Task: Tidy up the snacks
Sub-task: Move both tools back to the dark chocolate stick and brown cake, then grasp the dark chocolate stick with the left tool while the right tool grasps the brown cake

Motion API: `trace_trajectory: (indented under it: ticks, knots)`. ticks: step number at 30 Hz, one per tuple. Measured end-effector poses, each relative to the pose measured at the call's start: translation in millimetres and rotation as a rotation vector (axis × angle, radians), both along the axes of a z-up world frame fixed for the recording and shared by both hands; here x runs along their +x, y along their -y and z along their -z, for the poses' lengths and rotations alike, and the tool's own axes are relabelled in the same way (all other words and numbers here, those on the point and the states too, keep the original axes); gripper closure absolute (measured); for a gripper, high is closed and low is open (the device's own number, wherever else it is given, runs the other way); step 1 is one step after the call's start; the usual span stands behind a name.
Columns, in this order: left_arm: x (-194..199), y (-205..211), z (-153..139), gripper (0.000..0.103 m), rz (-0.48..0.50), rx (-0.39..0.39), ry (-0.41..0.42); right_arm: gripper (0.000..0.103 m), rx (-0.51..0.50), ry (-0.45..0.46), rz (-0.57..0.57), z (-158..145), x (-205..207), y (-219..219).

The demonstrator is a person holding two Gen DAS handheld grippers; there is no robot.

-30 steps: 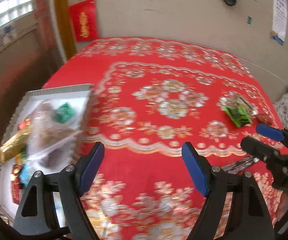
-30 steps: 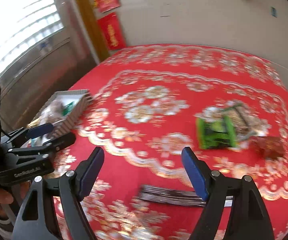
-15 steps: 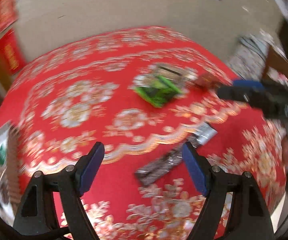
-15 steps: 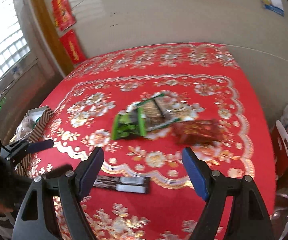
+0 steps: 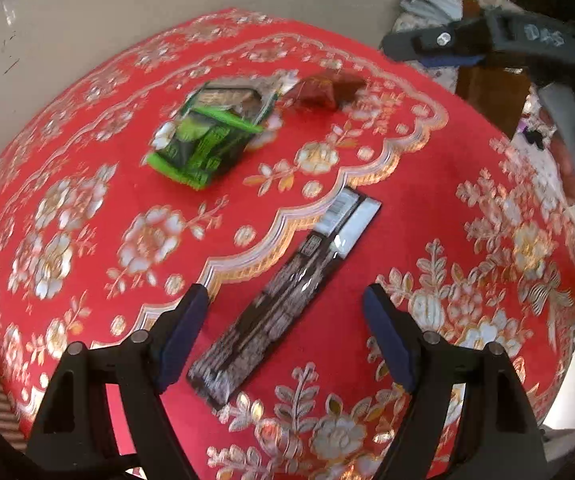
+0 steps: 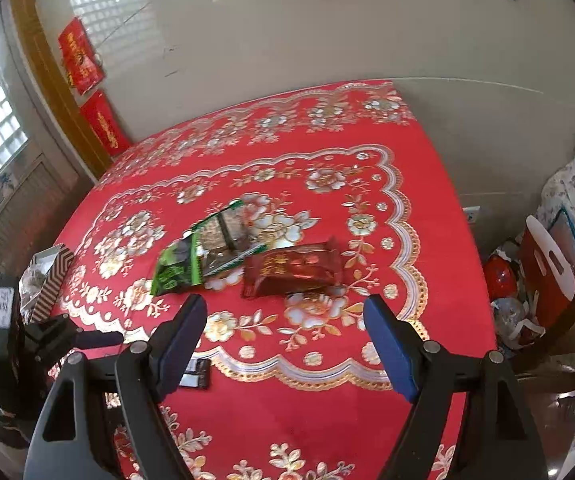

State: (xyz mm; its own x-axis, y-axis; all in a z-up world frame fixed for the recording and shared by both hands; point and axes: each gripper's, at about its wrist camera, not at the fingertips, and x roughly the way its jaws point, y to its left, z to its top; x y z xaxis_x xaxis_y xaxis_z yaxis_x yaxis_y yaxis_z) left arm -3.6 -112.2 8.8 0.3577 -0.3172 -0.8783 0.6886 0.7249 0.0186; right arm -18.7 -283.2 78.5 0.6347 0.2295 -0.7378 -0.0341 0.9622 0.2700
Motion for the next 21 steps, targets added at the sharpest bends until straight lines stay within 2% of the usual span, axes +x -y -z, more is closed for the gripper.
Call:
trace_trajectory:
  ticks: [6,8,10,12,13,16,19,21]
  knots:
    - [2,3,3,0.024,0.01,-0.014,-0.022,0.022,-0.042,-0.042,0.017,11,22,3]
    - [2,1,2,0.031,0.009,-0.021,-0.019,0.022,-0.045,-0.053,0.006,14,28,-1]
    - [5,-5,-1,0.053,-0.018,-0.028,-0.015,0.022,-0.052,-0.06,-0.001,16,33,-5]
    - [9,-10,-3,0.069,-0.048,-0.024,-0.013,0.021,-0.074,-0.074,0.0,18,38,-10]
    - [11,-12,-3,0.073,-0.058,-0.026,-0.012,0.02,-0.086,-0.081,-0.003,19,41,-12]
    - [9,-14,-3,0.075,-0.069,-0.031,-0.001,0.018,-0.123,-0.079,-0.055,19,47,-20]
    - [5,-14,-3,0.075,-0.074,-0.023,0.015,0.0,-0.209,-0.096,-0.103,22,55,-29]
    - [7,-15,-3,0.075,-0.079,-0.028,0.01,0.0,-0.238,-0.123,-0.119,29,61,-32]
